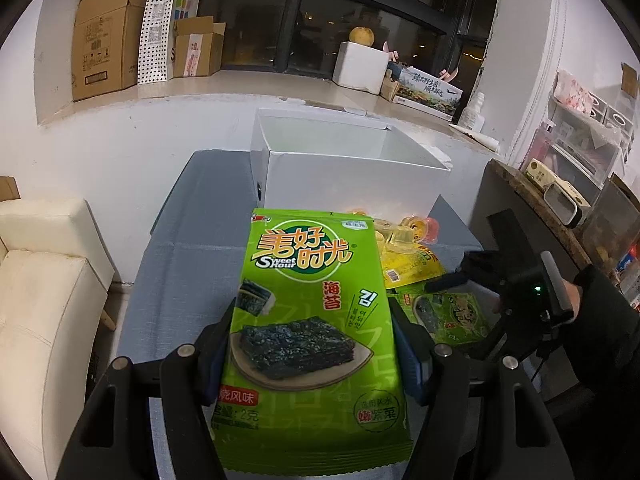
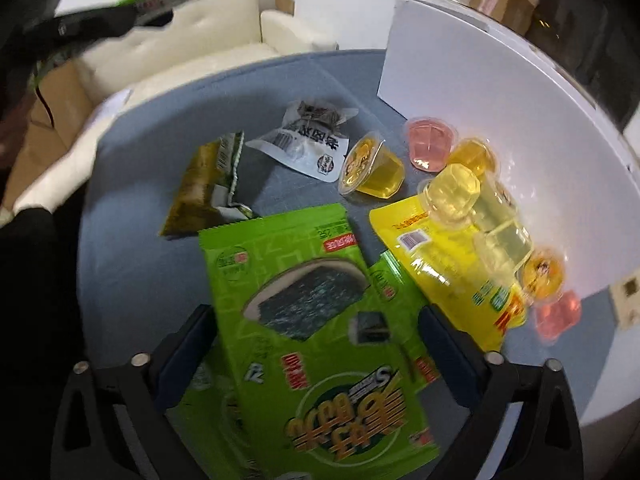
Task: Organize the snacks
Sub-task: 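Lift the left packet while the right gripper grasps another green packet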
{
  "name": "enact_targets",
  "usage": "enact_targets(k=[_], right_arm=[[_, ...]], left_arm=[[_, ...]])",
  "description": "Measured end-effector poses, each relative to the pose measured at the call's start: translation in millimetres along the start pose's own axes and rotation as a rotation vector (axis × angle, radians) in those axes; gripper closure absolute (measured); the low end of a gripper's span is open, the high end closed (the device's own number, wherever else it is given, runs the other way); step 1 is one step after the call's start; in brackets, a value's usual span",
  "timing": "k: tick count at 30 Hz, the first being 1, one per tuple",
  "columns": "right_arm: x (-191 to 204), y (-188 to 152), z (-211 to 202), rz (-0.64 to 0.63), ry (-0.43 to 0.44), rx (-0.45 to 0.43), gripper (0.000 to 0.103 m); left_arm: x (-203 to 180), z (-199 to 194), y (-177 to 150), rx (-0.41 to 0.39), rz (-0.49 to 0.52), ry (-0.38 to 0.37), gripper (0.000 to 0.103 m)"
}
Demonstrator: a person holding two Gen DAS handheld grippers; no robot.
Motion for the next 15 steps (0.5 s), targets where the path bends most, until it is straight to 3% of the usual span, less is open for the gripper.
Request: enact_targets(k=[1, 7, 10, 15], right_arm=[[-0.9, -2.1, -4.2, 0.011, -0.042, -0.014, 0.026], [1.9, -10.2, -43.3, 0.132, -0.157, -0.141, 0.026], [0.2, -14.9, -71.7, 0.296, -0.245, -0.225, 0.026], [-11.6, -34.2, -110.1, 0.711, -0.449, -0.381, 0.025]], left_arm=[[-0.7, 1.3, -0.1, 0.003, 0.002, 0.000, 0.031], [-8.8, 4.6, 2.0, 0.001, 0.016, -0.013, 0.031], [-12.2, 6.9, 8.6, -0.003, 0.006, -0.015, 0.031], [-18.1, 11.1, 24.8, -0.031, -0.011, 0.029, 0.031]])
Point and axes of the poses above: each gripper's, at about its wrist camera, not at the fingertips, and z roughly the way its jaws point, x to its left, y to its top, the point moved 5 cm from there along z, roughly the way its jaws point, and after that the axes turned 10 degrees about y, right-handed, at the moved point
